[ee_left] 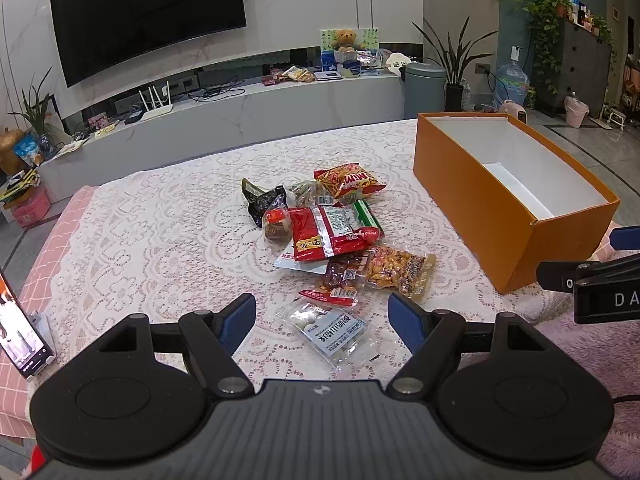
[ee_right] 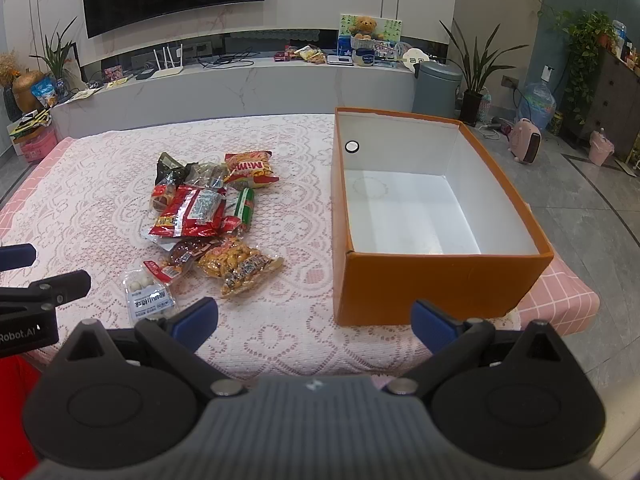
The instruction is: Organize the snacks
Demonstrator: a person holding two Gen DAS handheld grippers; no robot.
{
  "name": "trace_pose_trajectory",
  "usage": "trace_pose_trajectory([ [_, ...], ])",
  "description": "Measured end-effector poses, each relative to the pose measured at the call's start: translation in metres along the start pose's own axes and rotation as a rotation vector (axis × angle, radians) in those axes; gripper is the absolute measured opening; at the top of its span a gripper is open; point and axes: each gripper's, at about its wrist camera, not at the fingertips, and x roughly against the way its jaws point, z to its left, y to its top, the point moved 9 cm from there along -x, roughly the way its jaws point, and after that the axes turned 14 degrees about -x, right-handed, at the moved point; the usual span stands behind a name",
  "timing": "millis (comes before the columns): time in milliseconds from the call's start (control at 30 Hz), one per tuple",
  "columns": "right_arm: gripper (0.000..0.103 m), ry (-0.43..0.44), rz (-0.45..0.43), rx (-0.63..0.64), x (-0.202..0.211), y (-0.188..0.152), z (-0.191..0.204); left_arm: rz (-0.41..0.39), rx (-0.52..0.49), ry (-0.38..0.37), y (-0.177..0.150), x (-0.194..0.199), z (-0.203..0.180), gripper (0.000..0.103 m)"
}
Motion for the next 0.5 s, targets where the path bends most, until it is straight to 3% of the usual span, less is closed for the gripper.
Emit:
trace_pose_trajectory([
  [500,0.100,-0.006,0.007,-0.002,-0.0026,-0.0020,-0.0011,0.009,0.009,0.003,-0.0027,-0.0009,0.0027,0.089],
])
